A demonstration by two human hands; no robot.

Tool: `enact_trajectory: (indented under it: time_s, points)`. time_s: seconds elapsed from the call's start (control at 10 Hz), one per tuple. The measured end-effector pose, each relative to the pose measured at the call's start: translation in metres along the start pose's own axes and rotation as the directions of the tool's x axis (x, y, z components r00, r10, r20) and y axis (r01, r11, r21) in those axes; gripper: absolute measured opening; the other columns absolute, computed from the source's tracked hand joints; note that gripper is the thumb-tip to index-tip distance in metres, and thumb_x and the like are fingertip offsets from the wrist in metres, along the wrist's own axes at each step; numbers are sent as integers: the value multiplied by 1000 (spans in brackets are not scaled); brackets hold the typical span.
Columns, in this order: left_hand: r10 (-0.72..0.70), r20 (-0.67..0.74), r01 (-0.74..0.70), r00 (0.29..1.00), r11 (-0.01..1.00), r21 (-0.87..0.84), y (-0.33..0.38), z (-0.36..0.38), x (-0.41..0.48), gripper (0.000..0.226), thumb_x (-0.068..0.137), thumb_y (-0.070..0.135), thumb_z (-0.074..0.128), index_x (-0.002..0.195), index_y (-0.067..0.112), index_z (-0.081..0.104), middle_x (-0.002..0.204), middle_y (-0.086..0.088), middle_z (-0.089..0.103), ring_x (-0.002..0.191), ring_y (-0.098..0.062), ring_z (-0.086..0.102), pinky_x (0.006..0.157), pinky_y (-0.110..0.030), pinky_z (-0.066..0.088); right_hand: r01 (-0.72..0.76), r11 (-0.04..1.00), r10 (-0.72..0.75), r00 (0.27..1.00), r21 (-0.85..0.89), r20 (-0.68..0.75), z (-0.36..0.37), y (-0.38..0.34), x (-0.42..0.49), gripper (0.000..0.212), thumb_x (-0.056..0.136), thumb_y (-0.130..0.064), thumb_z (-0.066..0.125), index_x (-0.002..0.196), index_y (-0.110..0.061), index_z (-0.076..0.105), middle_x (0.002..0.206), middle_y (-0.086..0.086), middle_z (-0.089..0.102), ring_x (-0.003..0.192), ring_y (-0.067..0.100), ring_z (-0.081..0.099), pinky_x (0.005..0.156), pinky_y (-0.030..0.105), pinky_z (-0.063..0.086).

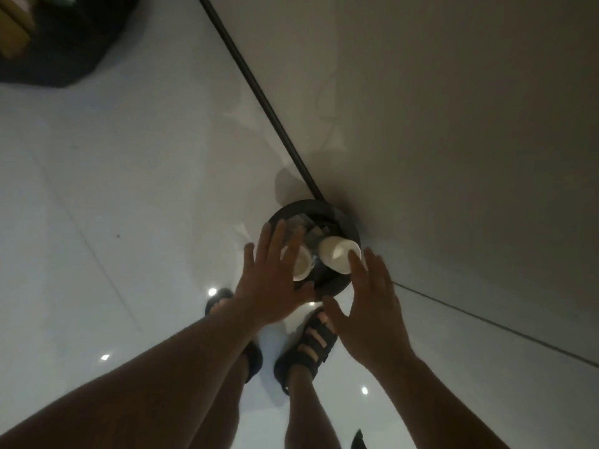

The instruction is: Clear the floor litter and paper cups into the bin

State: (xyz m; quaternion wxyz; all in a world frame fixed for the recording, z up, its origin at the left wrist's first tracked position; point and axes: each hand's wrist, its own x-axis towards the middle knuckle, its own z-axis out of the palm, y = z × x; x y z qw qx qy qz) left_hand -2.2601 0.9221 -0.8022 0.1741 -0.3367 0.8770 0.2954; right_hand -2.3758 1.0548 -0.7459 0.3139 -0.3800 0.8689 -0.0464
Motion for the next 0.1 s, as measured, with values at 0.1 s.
enact_trajectory:
  time_s: [0.1]
  points:
    - [35,-46,-33,998,999,43,7,-54,-31,95,77,78,16,152,23,0,160,-10,0,146,-35,-5,114,-58,13,-34,999,35,999,7,-35,-36,-24,-28,83,90,-57,54,155,-24,14,164,1,6,151,24,1,117,43,16]
